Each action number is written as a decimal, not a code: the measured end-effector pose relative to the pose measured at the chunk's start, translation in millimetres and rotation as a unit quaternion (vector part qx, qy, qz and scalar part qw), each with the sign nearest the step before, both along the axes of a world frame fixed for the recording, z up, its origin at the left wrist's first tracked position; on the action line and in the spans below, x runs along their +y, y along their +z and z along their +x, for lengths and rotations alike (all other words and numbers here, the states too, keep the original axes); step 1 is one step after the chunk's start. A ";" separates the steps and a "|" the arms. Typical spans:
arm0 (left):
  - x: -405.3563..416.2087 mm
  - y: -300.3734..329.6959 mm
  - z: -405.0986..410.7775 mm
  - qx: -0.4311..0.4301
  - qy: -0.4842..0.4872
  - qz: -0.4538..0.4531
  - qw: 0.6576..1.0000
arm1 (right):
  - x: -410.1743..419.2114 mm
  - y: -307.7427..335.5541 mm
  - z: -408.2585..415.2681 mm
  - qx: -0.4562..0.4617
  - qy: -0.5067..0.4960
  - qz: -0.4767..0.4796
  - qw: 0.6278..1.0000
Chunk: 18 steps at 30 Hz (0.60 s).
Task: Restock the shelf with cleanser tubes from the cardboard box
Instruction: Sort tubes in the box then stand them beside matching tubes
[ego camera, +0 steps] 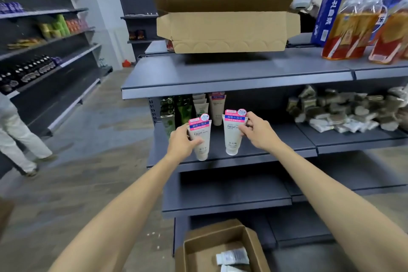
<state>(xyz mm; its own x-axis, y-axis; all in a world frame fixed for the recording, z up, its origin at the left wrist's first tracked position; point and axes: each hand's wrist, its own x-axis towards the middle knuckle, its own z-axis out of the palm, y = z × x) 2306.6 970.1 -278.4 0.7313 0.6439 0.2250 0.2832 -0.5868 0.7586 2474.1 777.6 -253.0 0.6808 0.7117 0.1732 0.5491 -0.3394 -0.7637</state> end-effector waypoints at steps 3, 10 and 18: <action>6.8 -9.0 13.8 0.014 0.044 -0.017 0.999 | 3.8 -16.4 19.5 0.013 0.006 -0.017 1.000; 11.9 -32.7 40.8 0.049 0.068 -0.050 0.995 | 24.6 -48.2 65.0 0.049 0.031 -0.044 0.997; 19.0 -51.0 70.0 0.066 0.057 -0.071 0.994 | 42.6 -65.0 103.2 0.074 0.105 -0.021 0.992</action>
